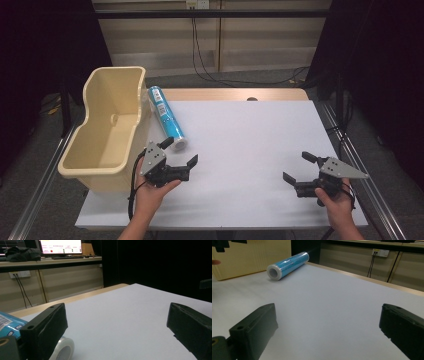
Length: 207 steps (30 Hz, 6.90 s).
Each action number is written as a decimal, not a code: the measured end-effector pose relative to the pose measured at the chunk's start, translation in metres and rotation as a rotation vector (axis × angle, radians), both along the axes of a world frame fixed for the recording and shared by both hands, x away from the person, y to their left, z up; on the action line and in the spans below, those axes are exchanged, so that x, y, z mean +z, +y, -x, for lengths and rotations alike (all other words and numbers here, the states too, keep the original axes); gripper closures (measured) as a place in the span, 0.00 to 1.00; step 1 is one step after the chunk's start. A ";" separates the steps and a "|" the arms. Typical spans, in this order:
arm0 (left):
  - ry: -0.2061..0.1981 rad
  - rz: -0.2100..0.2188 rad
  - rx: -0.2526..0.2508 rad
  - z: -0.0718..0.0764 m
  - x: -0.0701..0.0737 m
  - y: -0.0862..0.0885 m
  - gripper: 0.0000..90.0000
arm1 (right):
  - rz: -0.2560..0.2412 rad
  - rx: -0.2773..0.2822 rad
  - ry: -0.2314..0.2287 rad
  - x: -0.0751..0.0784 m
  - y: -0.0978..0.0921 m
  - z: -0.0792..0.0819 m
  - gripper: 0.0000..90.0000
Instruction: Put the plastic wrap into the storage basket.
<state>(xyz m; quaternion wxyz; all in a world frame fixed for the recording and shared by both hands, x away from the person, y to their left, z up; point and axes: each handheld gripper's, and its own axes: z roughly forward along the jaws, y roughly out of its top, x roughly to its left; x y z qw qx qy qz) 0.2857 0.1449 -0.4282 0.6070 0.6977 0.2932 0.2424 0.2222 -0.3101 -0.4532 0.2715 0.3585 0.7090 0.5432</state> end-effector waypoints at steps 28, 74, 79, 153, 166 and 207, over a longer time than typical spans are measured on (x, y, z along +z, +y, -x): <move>0.350 -0.234 0.299 -0.090 0.009 -0.027 0.06 | -0.011 0.022 0.008 0.000 0.001 0.000 0.01; 0.739 -0.332 0.638 -0.169 -0.014 -0.028 0.27 | -0.034 0.037 0.004 0.001 0.000 -0.001 0.01; 0.747 -0.344 0.626 -0.160 -0.012 -0.029 0.31 | -0.031 0.039 0.003 0.002 0.000 -0.001 0.01; 1.003 -0.533 0.532 -0.206 -0.022 -0.049 0.32 | -0.048 0.032 -0.002 0.004 -0.004 -0.001 0.01; 1.075 -0.468 0.550 -0.200 0.013 -0.044 0.36 | -0.054 0.031 0.000 0.003 -0.005 -0.003 0.01; 0.983 -0.442 0.460 -0.128 0.184 0.038 0.36 | -0.054 0.039 0.001 0.004 -0.001 -0.002 0.01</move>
